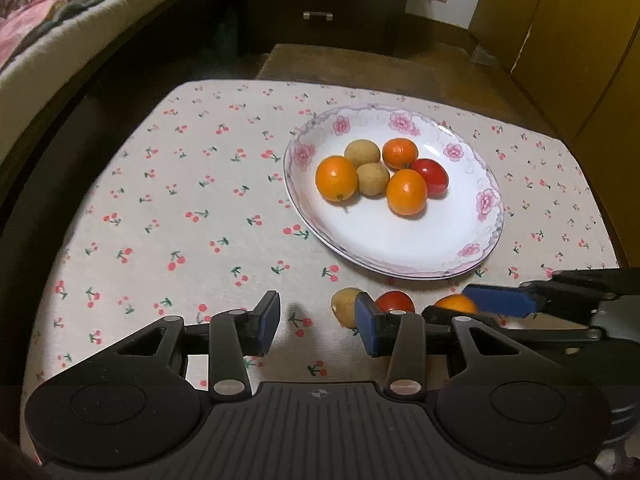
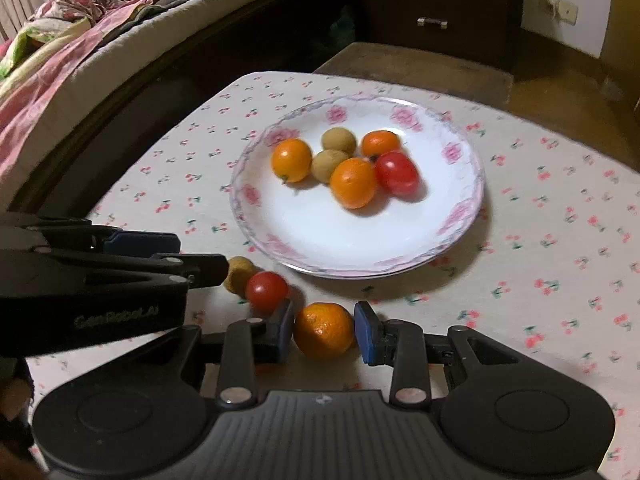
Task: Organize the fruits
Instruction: 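Grasp a brown round fruit with the left tool while the right tool grasps an orange, then carry the brown fruit and orange in both tools toward the white bowl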
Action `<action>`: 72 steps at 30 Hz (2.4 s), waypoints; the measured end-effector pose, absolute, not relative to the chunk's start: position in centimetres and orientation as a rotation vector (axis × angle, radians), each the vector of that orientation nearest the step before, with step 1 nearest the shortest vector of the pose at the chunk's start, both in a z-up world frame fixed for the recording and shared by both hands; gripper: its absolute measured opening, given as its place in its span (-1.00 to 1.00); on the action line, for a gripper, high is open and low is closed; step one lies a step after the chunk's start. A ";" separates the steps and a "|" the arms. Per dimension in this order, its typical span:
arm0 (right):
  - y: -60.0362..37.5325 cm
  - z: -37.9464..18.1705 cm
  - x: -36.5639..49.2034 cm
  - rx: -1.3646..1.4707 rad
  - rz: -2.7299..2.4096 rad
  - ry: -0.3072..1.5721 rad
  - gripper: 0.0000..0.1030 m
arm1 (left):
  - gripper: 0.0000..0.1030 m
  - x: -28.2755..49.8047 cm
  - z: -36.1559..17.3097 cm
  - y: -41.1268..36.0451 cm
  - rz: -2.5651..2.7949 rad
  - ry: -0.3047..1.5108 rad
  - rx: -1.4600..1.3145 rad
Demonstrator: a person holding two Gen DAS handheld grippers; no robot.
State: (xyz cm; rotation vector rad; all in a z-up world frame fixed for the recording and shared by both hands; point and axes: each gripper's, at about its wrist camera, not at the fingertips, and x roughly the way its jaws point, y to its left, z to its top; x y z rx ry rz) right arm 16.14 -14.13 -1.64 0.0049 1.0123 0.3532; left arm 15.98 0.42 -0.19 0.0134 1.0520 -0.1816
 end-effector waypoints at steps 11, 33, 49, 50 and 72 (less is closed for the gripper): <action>-15.2 -1.7 15.7 0.029 0.348 1.026 -0.34 | 0.02 16.8 -1.2 -0.8 -0.199 1.069 -0.009; -16.2 -1.3 15.4 0.050 0.326 1.028 -0.34 | -0.35 16.2 -1.5 -1.9 -0.217 1.067 0.017; -16.5 -0.2 12.9 0.017 0.313 1.027 -0.34 | -0.35 13.0 0.0 -1.0 -0.236 1.056 0.026; -16.5 -0.2 12.7 0.016 0.313 1.030 -0.34 | -0.35 12.6 0.0 -0.9 -0.236 1.058 0.026; -15.1 -1.2 9.3 -0.047 0.335 1.085 -0.34 | -0.35 8.3 -1.2 -1.3 -0.257 1.110 0.073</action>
